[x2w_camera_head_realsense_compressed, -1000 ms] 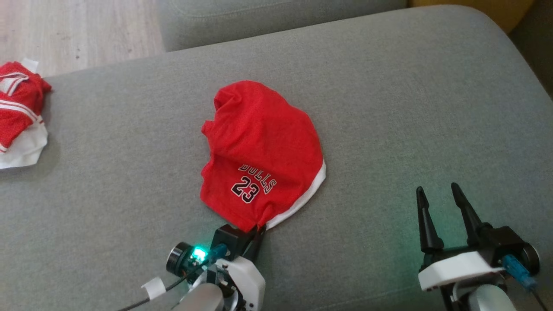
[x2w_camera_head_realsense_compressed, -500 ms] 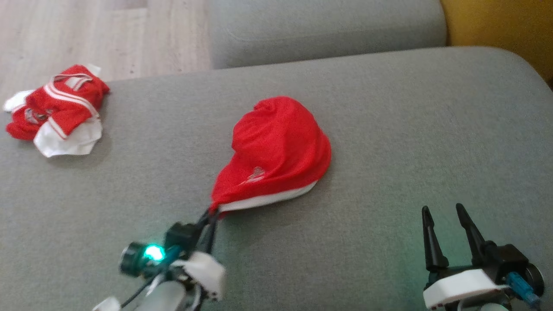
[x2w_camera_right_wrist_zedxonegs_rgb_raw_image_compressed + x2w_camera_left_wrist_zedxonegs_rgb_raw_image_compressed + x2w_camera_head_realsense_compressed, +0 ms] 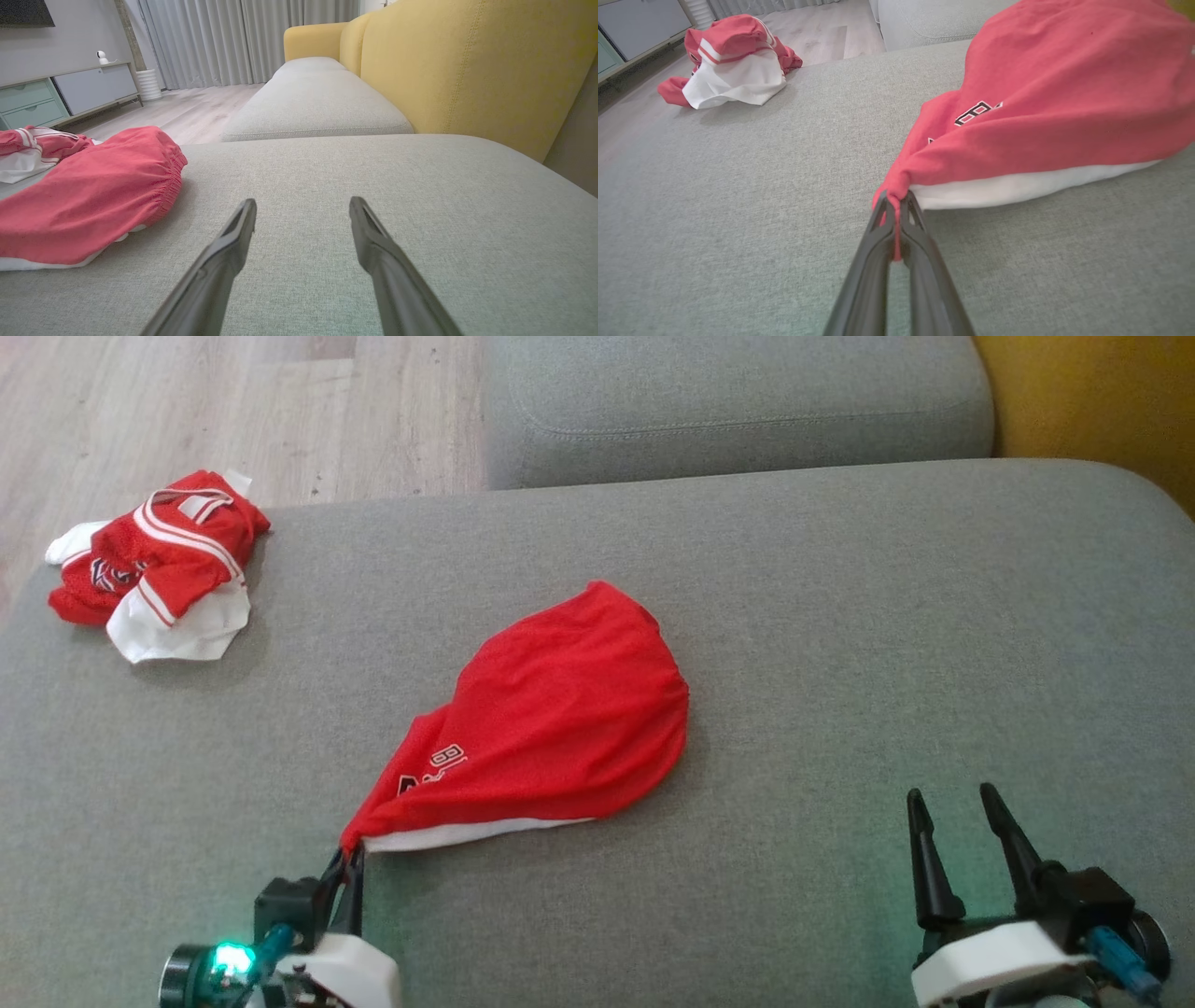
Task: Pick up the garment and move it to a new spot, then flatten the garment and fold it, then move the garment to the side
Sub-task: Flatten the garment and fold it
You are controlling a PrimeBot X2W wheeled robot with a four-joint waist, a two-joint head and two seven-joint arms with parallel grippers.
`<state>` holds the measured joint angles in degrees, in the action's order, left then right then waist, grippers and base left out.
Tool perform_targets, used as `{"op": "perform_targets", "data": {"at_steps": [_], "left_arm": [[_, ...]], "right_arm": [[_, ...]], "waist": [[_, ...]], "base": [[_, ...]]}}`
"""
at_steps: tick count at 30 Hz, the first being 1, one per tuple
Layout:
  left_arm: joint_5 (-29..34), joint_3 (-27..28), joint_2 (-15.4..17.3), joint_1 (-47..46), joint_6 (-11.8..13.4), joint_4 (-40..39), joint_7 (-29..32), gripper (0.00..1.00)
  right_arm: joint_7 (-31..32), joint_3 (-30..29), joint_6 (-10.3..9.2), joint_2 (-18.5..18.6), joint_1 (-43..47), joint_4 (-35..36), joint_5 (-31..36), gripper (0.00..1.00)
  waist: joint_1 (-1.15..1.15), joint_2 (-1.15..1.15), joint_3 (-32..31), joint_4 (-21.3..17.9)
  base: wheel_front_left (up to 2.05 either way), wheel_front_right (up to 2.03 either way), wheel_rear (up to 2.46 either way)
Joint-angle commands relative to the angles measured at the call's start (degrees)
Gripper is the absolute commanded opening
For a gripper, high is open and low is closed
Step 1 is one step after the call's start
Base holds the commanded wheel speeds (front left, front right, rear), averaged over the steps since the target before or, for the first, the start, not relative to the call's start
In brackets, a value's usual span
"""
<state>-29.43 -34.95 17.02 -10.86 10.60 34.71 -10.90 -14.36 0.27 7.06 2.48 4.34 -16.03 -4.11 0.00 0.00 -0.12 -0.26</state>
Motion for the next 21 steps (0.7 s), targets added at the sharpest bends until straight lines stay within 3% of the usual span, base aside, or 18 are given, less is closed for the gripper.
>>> {"op": "perform_targets", "data": {"at_steps": [1,2,3,13,21], "left_arm": [[-0.44,2.65,1.19,-1.53,0.23,-1.92,-0.72,0.45],[-0.54,2.71,1.12,-1.35,0.25,-2.14,-0.95,0.76],[-0.74,2.87,1.01,-1.15,0.23,-2.39,-1.25,1.0],[-2.68,4.85,-0.02,0.62,-1.92,-8.22,-3.54,1.0],[-1.71,5.21,-1.96,3.12,-1.19,-16.59,-3.99,1.0]], "right_arm": [[-0.63,1.51,0.43,0.4,-1.48,1.33,0.1,1.0],[-0.63,1.54,0.43,0.4,-1.47,1.28,0.12,1.0],[-0.63,1.55,0.43,0.4,-1.43,1.25,0.15,1.0],[-0.63,0.36,0.43,0.4,-1.14,1.09,0.51,1.0],[-0.63,1.18,0.43,0.4,-1.82,0.89,0.7,1.0]], "waist": [[0.0,0.0,-0.03,-0.09],[0.0,0.0,-0.08,-0.14],[0.0,0.0,-0.15,-0.17],[0.0,0.0,-1.44,1.06],[0.0,0.0,-1.59,6.47]], "base": [[0.0,0.0,0.0],[0.0,0.0,0.0],[0.0,0.0,0.0],[0.0,0.0,0.0],[0.0,0.0,0.0]]}}
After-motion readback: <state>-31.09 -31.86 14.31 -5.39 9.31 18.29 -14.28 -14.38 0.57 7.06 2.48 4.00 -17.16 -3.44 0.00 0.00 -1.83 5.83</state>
